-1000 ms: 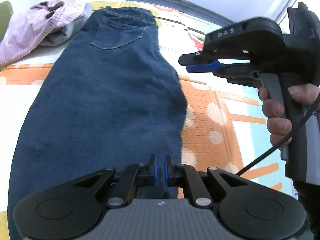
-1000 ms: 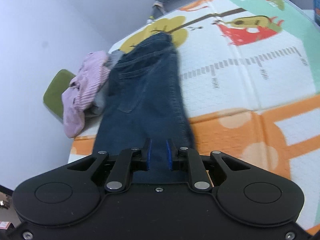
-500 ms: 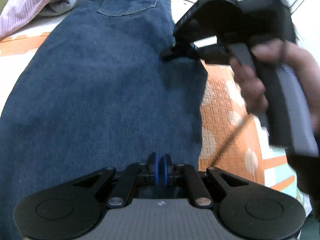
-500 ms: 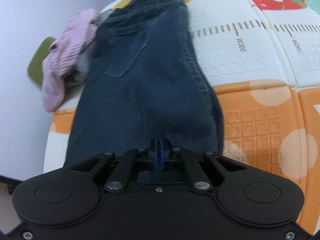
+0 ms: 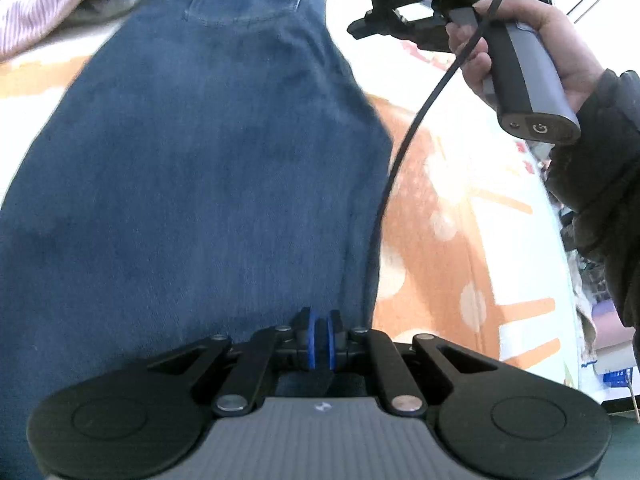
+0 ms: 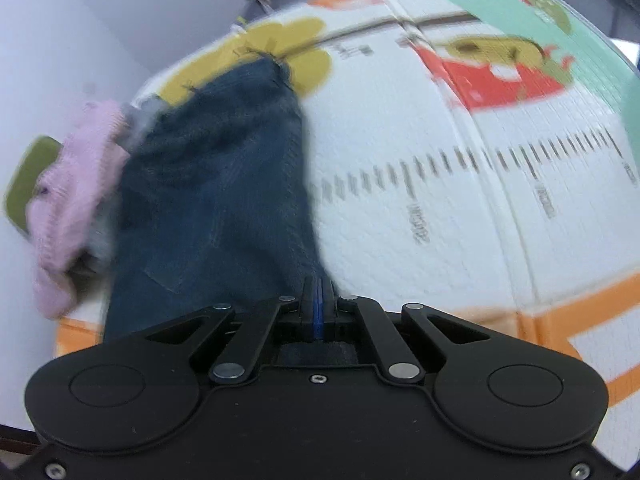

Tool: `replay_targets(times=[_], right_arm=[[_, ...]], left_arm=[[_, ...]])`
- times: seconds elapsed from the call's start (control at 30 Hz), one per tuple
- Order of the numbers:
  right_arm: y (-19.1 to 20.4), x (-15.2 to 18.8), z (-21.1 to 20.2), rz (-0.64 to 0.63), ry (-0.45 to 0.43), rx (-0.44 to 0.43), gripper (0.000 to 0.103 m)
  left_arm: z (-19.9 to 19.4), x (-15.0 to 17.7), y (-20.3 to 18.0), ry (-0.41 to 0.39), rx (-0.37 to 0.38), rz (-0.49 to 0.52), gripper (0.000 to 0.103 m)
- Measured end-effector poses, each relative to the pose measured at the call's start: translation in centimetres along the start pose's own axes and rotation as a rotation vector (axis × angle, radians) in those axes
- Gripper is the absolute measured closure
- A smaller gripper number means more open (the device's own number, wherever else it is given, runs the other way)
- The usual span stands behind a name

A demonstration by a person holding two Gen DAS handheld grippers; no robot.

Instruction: Fold clothes

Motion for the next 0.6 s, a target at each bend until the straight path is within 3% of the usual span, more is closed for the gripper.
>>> replay_targets(times=[0.17, 0.33, 0.6], right_arm=[[3.5, -1.5, -2.6, -0.079, -0.029, -0.04, 0.102], [6.2, -0.9, -2.5, -0.14, 0.016, -0.048, 0.102], [6.8, 2.5, 3.2, -0.126, 0.142, -0.01, 0.102]], left_arm=[[-1.8, -1.8, -0.2, -0.068, -0.026, 0.017, 0.096], [-1.7, -3.5, 0.5, -0.097, -0.063, -0.004, 0.096], [1.9, -2.5, 2.7, -0.006, -0.075, -0.056, 0.096]])
Point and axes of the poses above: each gripper's, at about its wrist camera, not at the fingertips, and z roughly the way its jaws point, y to its left, x to its underside, the point moved 8 cm from there along z, roughly the way its jaws point
